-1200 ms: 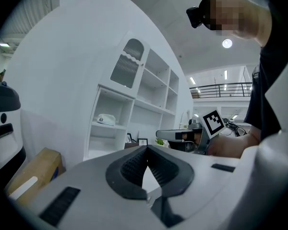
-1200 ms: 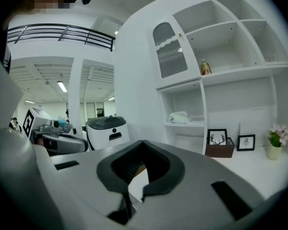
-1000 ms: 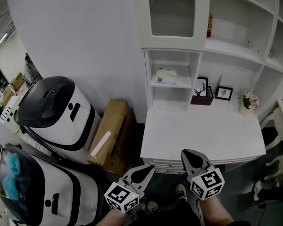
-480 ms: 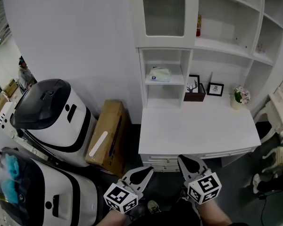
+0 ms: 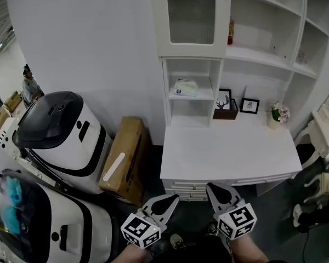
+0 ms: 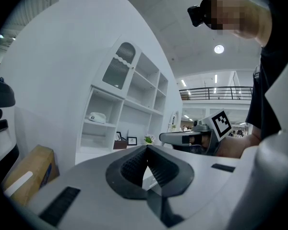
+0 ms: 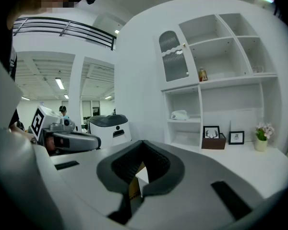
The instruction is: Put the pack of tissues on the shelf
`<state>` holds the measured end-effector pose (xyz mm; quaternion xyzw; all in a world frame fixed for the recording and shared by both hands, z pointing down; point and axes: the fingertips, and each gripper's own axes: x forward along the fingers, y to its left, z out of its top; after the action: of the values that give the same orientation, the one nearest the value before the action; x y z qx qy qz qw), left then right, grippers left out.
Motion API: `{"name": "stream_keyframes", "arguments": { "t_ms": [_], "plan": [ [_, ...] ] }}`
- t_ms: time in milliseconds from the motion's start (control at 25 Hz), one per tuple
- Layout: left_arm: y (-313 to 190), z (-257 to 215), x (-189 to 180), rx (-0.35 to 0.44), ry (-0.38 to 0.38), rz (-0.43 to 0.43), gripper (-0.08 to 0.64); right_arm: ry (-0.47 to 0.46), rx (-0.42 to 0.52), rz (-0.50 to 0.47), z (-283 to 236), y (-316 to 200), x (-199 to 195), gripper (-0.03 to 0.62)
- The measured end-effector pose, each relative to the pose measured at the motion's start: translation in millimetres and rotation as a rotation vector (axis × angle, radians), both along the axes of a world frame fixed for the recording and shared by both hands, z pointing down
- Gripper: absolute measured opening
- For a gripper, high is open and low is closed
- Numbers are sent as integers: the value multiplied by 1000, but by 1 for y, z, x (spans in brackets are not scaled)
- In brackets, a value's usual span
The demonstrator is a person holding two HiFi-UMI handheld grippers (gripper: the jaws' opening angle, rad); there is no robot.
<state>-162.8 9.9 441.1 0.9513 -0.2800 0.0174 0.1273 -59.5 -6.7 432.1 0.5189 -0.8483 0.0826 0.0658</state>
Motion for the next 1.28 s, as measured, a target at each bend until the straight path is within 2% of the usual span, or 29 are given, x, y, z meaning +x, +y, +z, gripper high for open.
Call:
{"name": "stream_keyframes", "arguments": {
  "t_ms": [480,1280],
  "plan": [
    [2,1,3,3,-21,10,5,-13,5,-12,0,3,-3,3],
    [0,4,-4,-7,-12,-5,5,-14,1,-29,1,1,-12,3]
  ]
}}
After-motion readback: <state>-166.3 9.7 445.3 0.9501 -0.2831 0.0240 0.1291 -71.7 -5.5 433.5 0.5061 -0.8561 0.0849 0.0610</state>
